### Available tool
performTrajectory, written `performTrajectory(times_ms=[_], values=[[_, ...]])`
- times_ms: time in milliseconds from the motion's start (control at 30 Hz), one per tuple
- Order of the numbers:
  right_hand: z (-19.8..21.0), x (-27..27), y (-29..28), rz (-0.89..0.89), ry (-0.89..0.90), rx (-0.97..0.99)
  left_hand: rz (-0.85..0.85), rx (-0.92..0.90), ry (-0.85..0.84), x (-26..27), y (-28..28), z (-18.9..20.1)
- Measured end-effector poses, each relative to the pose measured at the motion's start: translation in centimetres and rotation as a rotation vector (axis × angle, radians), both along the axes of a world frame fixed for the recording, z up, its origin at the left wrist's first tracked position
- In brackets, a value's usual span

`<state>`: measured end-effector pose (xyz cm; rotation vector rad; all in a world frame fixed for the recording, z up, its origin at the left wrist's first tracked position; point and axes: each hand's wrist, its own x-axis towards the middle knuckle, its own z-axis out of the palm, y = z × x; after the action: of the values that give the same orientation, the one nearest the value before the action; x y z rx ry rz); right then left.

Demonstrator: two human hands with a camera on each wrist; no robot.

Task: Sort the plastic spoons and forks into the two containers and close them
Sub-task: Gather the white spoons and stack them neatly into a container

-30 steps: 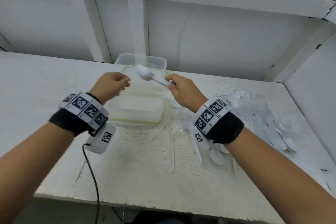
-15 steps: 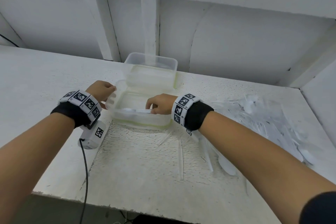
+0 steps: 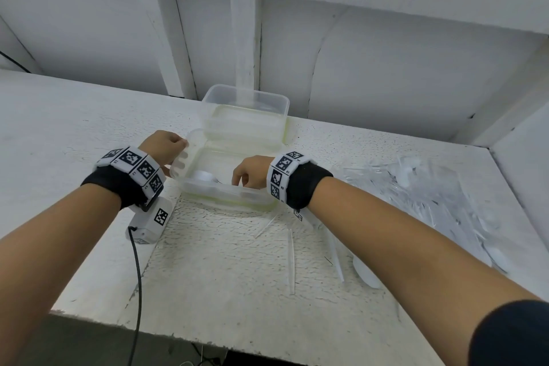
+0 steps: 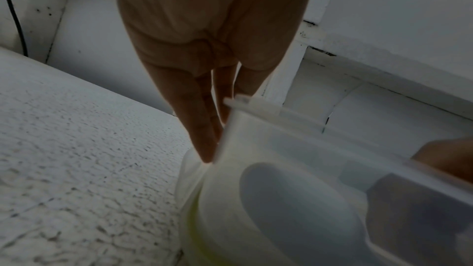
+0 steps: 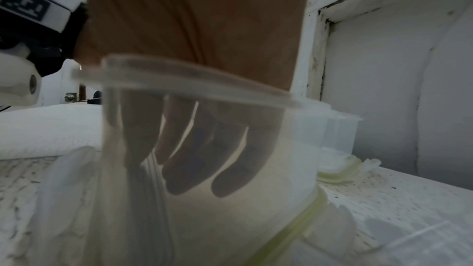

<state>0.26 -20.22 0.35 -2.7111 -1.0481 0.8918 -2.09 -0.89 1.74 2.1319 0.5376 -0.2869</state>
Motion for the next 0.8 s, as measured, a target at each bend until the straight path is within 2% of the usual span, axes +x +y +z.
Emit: performTrajectory(times_ms=[533,800], values=[[-0.01,0.25,0.71,0.023,-0.061,0.046,0.001,0.076,-0.031,-0.21,-0.14,-0.13],[-0.04,0.09,0.44,-0.053,-0.026,0.077,0.012,0.07,-0.04,-0.14,0.09,-0.33]])
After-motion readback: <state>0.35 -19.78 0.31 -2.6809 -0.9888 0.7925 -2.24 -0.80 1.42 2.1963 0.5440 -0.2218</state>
